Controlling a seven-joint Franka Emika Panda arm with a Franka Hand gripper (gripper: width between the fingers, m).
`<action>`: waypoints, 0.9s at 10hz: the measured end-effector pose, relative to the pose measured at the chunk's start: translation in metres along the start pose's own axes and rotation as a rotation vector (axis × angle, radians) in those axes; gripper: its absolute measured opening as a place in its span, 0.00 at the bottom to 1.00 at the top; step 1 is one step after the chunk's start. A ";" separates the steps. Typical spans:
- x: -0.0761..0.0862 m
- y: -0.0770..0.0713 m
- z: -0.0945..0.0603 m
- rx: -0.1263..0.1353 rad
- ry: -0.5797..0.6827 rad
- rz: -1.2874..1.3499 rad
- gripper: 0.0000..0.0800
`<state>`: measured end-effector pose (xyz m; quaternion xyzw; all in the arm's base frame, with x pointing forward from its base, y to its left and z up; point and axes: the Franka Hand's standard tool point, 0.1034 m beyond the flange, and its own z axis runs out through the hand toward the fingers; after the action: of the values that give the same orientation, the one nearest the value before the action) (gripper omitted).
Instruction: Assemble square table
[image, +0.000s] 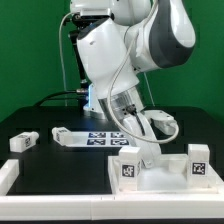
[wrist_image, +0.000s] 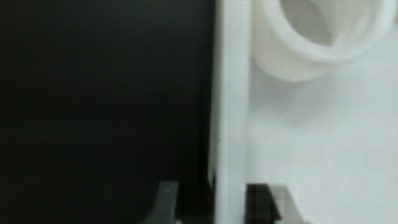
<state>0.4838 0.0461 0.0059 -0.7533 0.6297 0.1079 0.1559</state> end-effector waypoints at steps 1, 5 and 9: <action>0.009 0.006 -0.004 0.001 0.004 -0.036 0.07; 0.028 0.017 -0.012 0.009 0.012 -0.365 0.08; 0.046 0.020 -0.019 -0.023 0.027 -0.575 0.09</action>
Offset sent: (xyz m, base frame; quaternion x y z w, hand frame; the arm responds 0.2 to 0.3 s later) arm 0.0208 -0.0200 -0.0094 0.0944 0.0379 -0.3125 0.9445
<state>0.4724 -0.0066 0.0051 -0.9042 0.3909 0.0563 0.1629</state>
